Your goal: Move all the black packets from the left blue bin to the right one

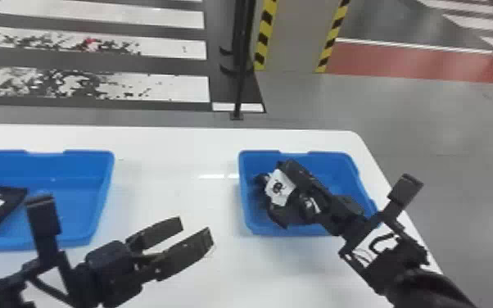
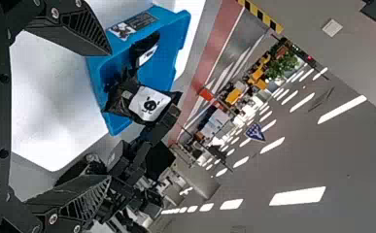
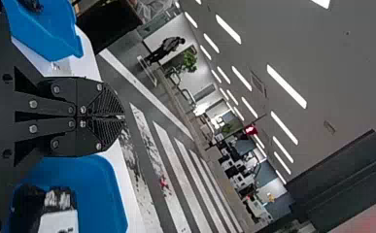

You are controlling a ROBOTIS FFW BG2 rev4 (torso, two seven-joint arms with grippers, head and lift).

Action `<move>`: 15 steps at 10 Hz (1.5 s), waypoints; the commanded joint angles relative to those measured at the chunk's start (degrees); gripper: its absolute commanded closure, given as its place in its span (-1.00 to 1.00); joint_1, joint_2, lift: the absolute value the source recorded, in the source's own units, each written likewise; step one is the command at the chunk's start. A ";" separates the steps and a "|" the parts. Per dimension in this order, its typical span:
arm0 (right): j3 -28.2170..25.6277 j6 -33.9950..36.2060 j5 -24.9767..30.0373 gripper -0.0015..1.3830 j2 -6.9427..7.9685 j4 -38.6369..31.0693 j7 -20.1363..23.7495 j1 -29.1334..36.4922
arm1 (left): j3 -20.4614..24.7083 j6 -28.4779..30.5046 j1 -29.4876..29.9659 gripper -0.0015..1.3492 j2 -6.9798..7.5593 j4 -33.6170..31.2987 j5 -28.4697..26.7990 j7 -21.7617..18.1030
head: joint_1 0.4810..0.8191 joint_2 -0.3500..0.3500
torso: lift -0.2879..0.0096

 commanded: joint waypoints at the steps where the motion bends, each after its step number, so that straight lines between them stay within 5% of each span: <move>1: -2.66 0.00 1.61 0.85 -0.19 4.25 0.00 -2.96 | 2.21 -0.34 1.60 -0.78 -0.75 -0.86 0.25 0.00 | 0.27 -0.57 | -0.01; 4: -5.06 0.00 5.38 0.84 -1.07 11.28 -1.14 -8.16 | 4.49 -1.05 2.73 -0.78 -1.28 -1.28 0.59 0.00 | 0.27 -0.66 | -0.01; 5: -5.29 0.00 5.49 0.36 -1.07 11.71 -2.37 -8.30 | 4.72 -1.19 2.87 -0.78 -1.28 -1.28 0.59 0.00 | 0.27 -0.68 | -0.01; 6: -5.74 -0.56 6.98 -0.42 -1.07 11.28 -2.64 -7.88 | 4.95 -1.47 3.01 -0.78 -1.28 -1.43 0.59 0.00 | 0.27 -0.71 | -0.01; 7: -6.20 -2.95 9.95 -0.88 -0.90 8.33 -2.81 -5.63 | 5.87 -2.45 3.15 -0.78 -1.37 -1.43 0.02 0.00 | 0.27 -0.72 | -0.01; 9: -6.09 -7.31 15.43 -0.82 0.95 -2.78 -5.19 4.36 | 10.55 -2.73 3.71 -0.78 -1.72 -1.43 -2.84 0.00 | 0.27 -0.72 | -0.01; 12: -5.29 -10.26 21.60 -0.81 5.52 -15.15 -6.86 17.43 | 18.43 -2.17 3.57 -0.78 -1.90 -1.43 -7.64 0.70 | 0.27 -0.43 | -0.01; 15: -2.32 -12.37 22.17 -0.81 5.70 -22.47 -7.03 25.87 | 24.38 -0.34 -1.35 -0.79 -1.54 2.23 -14.61 2.55 | 0.27 -0.01 | -0.01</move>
